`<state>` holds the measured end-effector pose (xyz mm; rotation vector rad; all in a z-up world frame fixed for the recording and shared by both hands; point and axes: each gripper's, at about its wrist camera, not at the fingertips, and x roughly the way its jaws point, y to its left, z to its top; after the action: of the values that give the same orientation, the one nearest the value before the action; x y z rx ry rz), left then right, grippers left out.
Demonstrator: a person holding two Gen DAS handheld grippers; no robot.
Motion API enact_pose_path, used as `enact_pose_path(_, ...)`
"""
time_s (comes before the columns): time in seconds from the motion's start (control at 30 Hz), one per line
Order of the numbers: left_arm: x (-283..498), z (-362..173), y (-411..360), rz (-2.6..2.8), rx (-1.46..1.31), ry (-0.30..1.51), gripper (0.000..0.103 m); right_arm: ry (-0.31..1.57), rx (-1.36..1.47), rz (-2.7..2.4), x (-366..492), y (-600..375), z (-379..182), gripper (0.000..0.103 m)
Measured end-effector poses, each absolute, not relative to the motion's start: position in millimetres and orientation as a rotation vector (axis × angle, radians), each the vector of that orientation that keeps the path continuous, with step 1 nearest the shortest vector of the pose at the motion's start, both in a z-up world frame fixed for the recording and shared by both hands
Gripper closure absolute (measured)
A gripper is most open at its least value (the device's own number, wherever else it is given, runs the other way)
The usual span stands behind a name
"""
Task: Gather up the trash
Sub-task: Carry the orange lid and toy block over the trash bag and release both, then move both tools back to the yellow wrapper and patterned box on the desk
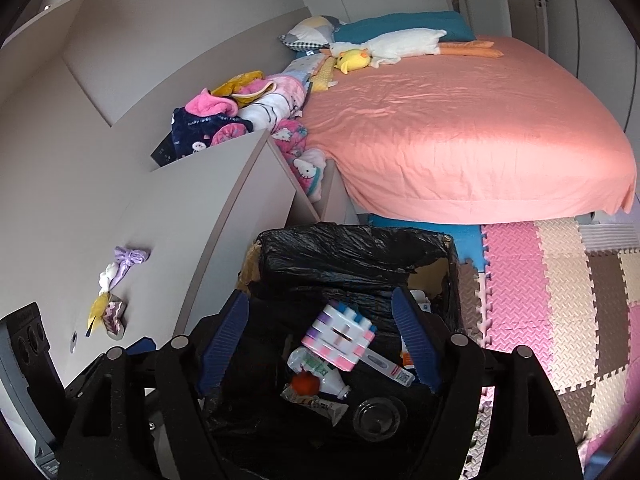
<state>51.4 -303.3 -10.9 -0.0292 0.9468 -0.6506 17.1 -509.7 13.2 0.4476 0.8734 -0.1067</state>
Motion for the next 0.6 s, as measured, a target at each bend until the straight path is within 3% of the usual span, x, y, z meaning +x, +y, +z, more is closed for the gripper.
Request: enact_pose_path(0.6, 65.3, -14.7, -260.0, -0.554, -0.081, 0.931, 0.007, 0.899, 0.404, -0.048, 28.5, -480.4, 5.4, 0.026)
